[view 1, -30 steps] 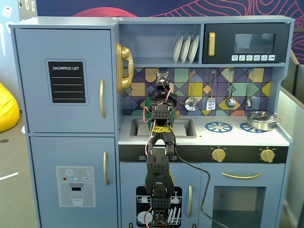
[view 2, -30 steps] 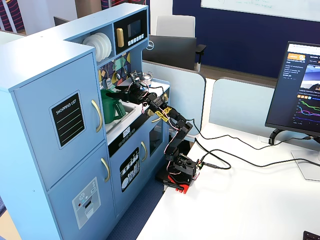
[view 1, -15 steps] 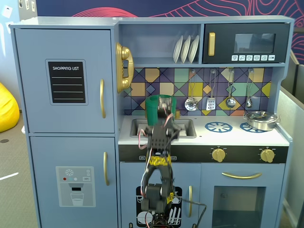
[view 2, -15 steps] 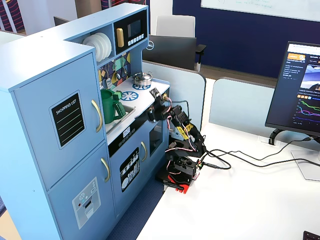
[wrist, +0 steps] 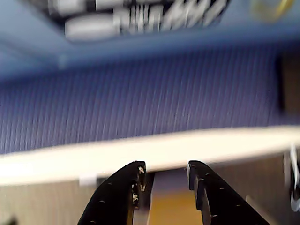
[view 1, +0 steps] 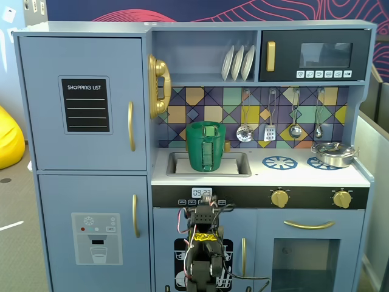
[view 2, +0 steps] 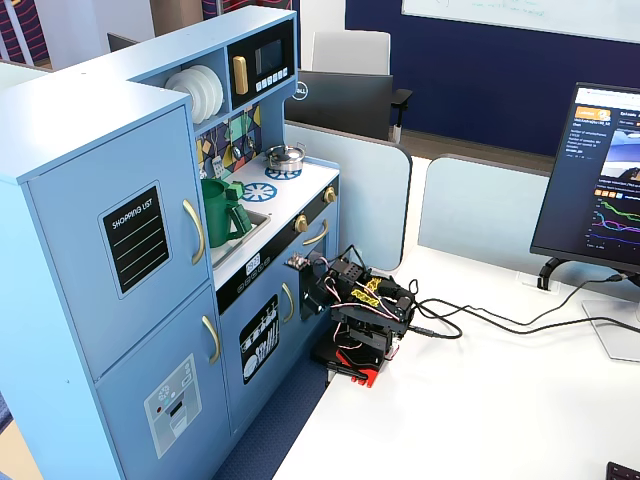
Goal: Pick up the lid from the counter and put it on the green recipient
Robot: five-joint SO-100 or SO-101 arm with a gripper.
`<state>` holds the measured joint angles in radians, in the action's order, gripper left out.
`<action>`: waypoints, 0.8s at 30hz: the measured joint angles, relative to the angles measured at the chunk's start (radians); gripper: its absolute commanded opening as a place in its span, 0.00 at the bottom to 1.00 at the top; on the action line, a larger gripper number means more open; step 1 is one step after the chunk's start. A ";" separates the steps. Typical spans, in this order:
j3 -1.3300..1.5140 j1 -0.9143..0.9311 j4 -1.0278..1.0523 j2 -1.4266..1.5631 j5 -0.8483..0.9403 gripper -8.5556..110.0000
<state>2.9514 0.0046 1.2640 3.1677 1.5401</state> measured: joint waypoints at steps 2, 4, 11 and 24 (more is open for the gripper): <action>0.034 0.000 0.032 0.000 -0.009 0.08; 0.043 0.009 0.063 0.002 -0.017 0.08; 0.049 -0.009 0.084 0.017 -0.021 0.09; 0.049 -0.014 0.084 0.017 -0.021 0.09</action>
<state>3.0005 -0.0092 1.3484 3.1845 1.5186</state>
